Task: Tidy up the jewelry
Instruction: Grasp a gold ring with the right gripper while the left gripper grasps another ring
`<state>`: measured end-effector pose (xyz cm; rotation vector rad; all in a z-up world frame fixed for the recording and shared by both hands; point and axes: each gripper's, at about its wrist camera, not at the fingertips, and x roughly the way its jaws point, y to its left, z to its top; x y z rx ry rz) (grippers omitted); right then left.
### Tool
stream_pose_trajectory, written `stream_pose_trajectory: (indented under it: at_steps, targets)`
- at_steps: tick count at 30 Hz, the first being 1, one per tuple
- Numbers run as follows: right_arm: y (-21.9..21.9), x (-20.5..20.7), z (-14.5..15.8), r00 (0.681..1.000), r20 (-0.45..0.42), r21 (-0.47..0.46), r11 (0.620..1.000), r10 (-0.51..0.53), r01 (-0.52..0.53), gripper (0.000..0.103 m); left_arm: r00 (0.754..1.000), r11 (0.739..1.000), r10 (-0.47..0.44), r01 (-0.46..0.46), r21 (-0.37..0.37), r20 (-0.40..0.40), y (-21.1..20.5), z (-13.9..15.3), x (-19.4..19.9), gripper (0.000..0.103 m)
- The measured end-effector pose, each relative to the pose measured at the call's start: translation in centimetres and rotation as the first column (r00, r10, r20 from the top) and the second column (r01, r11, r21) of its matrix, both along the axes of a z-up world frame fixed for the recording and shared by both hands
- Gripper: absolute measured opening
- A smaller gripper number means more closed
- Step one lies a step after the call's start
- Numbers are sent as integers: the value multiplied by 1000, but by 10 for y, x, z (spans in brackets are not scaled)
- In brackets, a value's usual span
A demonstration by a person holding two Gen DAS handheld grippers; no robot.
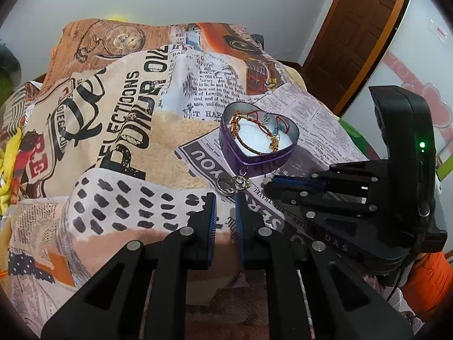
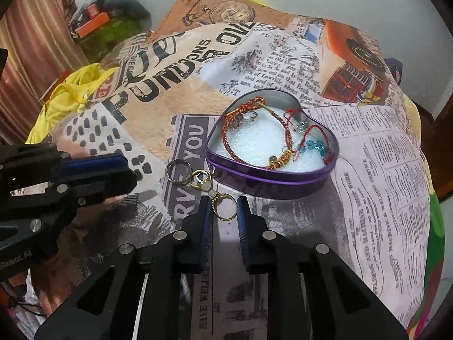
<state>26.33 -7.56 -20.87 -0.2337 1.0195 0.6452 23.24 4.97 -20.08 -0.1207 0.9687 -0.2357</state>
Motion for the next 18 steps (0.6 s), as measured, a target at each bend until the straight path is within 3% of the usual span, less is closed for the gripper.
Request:
stream_pose_trajectory:
  at_steps: [6,8,10,18]
  targets:
    - [-11,-6,5,1000,18,-4,1000,-25,25,5,999,999,-13,14,38,-31,-5,-3,8,13]
    - [-14,-7,7,1000,20,-11,1000,-22,22,5,999,998,-15,19,63,-52,-7,-9,14,23]
    - [-19,-7,8,999,25,-6,1000,-29,29,5,998,997,-19,23,68,-63,-9,-15,19,26]
    - [-33,-7,11,998,44,8,999,-45,45,5,995,991,-55,64,116,-79,-21,-29,36,27]
